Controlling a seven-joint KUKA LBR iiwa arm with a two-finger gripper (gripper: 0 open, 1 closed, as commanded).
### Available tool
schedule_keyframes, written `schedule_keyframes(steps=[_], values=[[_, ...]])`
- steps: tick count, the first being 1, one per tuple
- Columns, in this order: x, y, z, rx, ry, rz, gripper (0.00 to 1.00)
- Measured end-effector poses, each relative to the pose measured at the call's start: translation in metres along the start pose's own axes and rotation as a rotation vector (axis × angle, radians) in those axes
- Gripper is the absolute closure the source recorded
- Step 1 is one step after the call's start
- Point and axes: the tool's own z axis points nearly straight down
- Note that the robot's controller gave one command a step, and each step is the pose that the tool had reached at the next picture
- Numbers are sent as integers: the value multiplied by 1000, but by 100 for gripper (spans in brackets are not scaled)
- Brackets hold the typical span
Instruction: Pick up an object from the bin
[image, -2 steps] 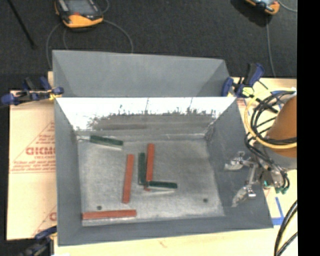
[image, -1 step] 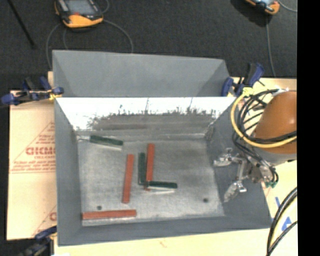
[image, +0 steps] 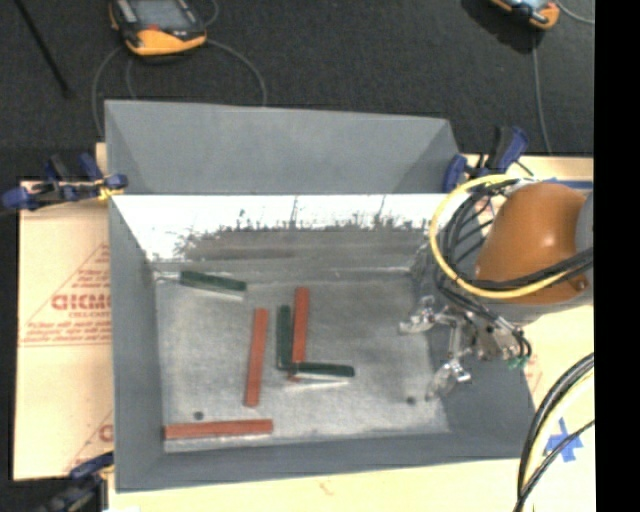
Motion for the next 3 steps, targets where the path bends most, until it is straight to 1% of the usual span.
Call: schedule_keyframes(steps=[1,2,3], values=[[-16,13,5,2,-5,199,0],[-21,38,34,3,-5,106,0],[-37,49,51,2,-3,39,0]])
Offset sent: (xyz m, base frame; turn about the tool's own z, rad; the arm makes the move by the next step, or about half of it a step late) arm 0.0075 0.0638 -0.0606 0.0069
